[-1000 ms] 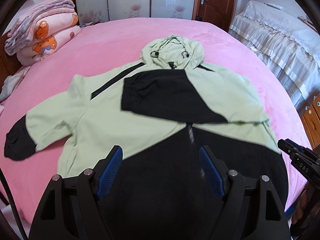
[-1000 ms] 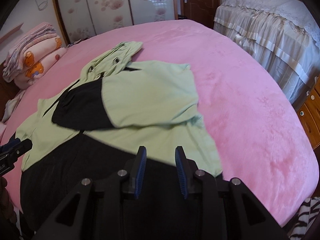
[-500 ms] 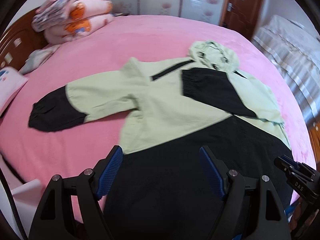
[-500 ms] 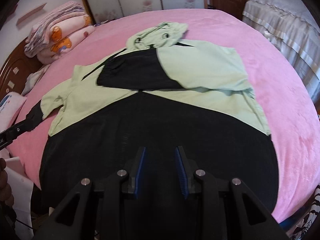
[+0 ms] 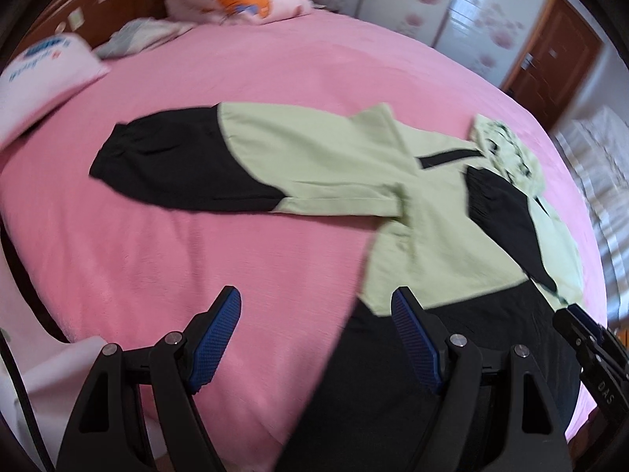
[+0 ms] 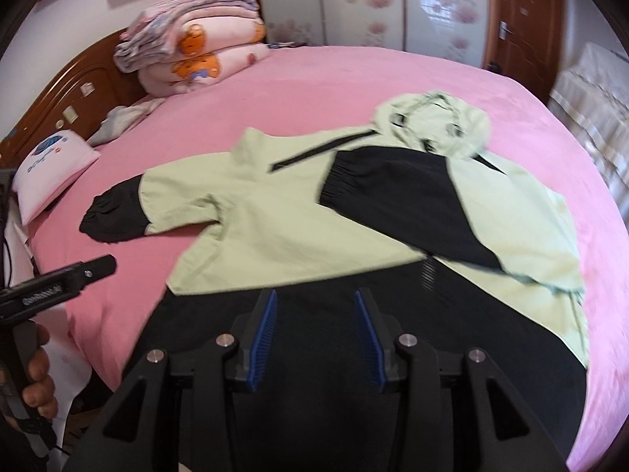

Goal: Fold large clothes
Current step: 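Grasp the other black sleeve cuff with the left gripper and fold it across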

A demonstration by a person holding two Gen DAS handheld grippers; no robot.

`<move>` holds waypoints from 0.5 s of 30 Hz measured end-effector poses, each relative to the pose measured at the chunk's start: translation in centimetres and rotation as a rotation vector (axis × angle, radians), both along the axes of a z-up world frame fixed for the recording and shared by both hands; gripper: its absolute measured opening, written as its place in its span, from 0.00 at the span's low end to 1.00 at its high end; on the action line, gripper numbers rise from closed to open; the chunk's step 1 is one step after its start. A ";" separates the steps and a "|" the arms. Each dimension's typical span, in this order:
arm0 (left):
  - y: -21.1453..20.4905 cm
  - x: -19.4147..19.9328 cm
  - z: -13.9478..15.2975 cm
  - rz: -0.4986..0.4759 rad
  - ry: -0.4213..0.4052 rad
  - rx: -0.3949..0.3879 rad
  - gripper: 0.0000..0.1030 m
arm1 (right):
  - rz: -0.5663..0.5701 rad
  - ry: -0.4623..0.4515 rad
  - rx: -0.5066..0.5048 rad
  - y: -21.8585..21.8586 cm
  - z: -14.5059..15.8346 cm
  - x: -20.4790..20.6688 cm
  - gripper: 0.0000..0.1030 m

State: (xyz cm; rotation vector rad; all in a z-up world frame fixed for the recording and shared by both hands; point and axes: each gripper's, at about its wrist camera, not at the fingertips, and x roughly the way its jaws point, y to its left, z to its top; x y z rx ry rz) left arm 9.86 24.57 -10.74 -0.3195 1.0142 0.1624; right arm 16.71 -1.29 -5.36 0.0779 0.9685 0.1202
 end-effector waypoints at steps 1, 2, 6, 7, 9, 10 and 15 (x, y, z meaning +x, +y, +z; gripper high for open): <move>0.8 0.2 -0.4 0.014 0.002 -0.010 0.75 | 0.011 -0.002 -0.001 0.7 -0.2 0.5 0.40; 1.8 0.4 -1.0 0.037 0.003 -0.024 0.75 | 0.022 -0.004 0.000 1.5 -0.4 1.0 0.40; 6.3 1.5 -3.1 0.151 0.000 -0.077 0.75 | 0.084 0.025 -0.003 4.5 -2.1 2.8 0.40; 7.8 1.9 -3.7 0.194 -0.007 -0.092 0.75 | 0.096 0.030 -0.004 5.0 -2.4 3.1 0.40; 10.0 2.5 -4.5 0.260 -0.020 -0.114 0.75 | 0.117 0.042 -0.001 6.2 -3.3 3.8 0.40; 11.2 2.8 -5.1 0.302 -0.025 -0.131 0.75 | 0.124 0.049 0.003 6.7 -3.7 4.2 0.40; 16.1 4.8 -8.7 0.473 -0.056 -0.272 0.75 | 0.161 0.090 0.014 8.5 -5.5 5.4 0.40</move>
